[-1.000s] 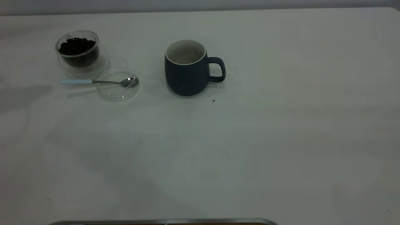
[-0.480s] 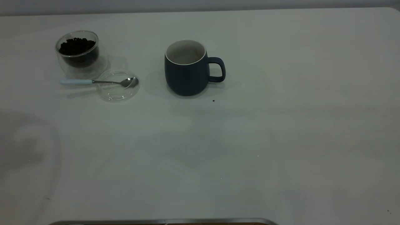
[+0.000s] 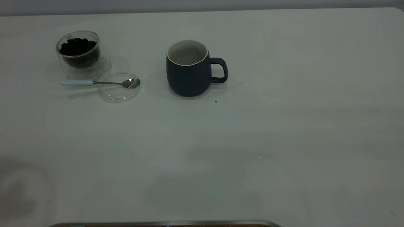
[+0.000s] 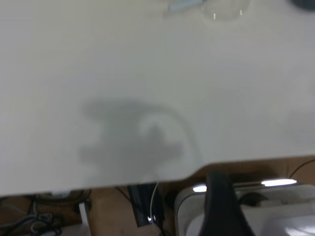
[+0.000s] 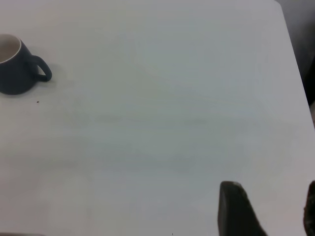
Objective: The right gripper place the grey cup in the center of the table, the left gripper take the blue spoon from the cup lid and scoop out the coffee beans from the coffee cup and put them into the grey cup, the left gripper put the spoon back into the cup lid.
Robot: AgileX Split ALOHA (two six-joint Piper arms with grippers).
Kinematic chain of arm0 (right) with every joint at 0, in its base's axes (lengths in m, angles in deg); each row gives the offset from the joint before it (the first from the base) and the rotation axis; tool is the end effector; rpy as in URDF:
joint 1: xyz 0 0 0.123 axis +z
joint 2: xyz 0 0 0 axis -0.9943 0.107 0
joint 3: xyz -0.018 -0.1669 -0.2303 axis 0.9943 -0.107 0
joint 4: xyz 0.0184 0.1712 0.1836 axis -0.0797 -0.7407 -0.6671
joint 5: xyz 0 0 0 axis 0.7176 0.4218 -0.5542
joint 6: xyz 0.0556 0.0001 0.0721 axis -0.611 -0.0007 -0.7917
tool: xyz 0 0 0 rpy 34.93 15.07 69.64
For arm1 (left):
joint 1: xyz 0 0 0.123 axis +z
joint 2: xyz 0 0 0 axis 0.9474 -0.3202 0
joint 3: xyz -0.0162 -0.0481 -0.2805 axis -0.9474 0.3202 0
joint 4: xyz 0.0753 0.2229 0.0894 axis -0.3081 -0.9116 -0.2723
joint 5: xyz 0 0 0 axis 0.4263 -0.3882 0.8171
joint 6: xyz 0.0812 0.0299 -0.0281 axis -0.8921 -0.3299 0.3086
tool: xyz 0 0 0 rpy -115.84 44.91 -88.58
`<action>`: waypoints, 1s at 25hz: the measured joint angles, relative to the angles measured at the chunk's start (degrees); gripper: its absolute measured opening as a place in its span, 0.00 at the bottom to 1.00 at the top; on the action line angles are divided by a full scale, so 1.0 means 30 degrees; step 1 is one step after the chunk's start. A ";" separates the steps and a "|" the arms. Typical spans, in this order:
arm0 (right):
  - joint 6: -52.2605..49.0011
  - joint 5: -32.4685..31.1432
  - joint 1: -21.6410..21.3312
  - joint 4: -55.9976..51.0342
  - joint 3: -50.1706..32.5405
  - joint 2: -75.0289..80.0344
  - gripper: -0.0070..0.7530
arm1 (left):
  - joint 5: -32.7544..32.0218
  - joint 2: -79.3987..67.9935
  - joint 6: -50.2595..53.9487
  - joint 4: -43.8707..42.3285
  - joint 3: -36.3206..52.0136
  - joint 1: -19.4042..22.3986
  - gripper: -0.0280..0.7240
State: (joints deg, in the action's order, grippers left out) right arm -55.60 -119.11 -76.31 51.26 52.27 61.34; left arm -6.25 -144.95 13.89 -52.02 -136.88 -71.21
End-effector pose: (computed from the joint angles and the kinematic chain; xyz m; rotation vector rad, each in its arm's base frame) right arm -0.0055 -0.0053 0.2664 -0.0333 2.1213 0.0675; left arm 0.1726 -0.0086 0.3596 0.0515 2.5964 -0.1212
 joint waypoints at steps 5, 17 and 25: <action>0.0000 0.0000 0.0000 0.0000 0.0000 0.0000 0.50 | 0.0000 0.3748 0.0036 -0.0396 0.3538 0.0000 0.72; 0.0000 0.0000 0.0000 0.0000 0.0000 0.0000 0.50 | 0.0400 1.2333 0.0354 -0.0774 1.0433 0.0000 0.72; 0.0000 0.0000 0.0000 0.0000 0.0000 0.0000 0.50 | 0.0723 1.6798 0.0409 -0.0051 1.0726 0.0000 0.72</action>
State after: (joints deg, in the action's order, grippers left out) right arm -55.60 -119.11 -76.31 51.26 52.27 61.34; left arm -4.08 -94.56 15.12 -52.17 -104.70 -71.21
